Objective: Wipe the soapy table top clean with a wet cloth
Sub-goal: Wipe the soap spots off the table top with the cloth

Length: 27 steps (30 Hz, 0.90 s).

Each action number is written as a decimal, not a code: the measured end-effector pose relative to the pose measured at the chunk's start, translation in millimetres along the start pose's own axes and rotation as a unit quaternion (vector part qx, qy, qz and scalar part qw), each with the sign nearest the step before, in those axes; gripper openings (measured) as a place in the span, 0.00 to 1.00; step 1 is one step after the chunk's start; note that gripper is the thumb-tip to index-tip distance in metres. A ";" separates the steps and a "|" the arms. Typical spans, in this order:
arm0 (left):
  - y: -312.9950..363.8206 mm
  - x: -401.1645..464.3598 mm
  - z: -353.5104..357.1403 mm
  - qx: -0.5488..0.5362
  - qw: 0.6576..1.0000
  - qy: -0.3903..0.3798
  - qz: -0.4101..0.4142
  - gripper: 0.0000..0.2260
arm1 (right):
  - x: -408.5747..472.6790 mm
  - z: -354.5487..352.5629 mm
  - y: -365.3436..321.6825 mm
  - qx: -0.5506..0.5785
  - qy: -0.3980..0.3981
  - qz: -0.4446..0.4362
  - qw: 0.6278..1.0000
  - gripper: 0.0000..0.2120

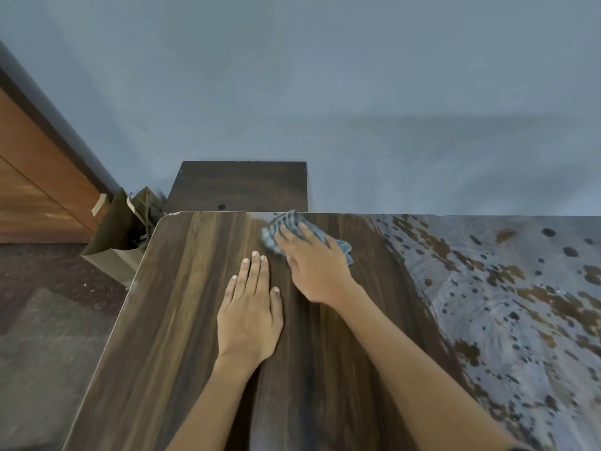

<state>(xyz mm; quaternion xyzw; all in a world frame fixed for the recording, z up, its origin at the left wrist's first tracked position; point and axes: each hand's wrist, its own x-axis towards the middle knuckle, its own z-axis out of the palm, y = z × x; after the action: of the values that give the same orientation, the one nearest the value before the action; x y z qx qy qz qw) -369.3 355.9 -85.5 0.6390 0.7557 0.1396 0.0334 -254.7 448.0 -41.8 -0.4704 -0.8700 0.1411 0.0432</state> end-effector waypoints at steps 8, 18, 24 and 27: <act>1.2 -0.8 4.8 0.004 1.000 0.015 -0.017 0.24 | 2.4 -12.2 36.3 -0.011 0.012 0.191 0.982 0.26; 6.6 -7.4 -9.6 -0.111 0.992 0.059 -0.025 0.16 | 59.1 13.8 -42.9 0.049 -0.016 -0.010 0.999 0.25; 5.8 -12.9 -6.5 -0.100 0.988 0.112 0.015 0.15 | -58.0 1.8 16.3 0.039 -0.013 -0.027 0.999 0.23; 7.3 -11.9 -3.8 -0.115 0.988 0.102 0.003 0.12 | -80.4 -9.9 61.7 -0.003 0.019 0.112 0.993 0.22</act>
<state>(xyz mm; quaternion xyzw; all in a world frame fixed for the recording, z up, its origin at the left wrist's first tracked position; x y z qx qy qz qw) -361.0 344.7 -81.5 0.6152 0.7325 0.2899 0.0288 -158.4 415.3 -45.3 -0.5677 -0.8113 0.1332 0.0419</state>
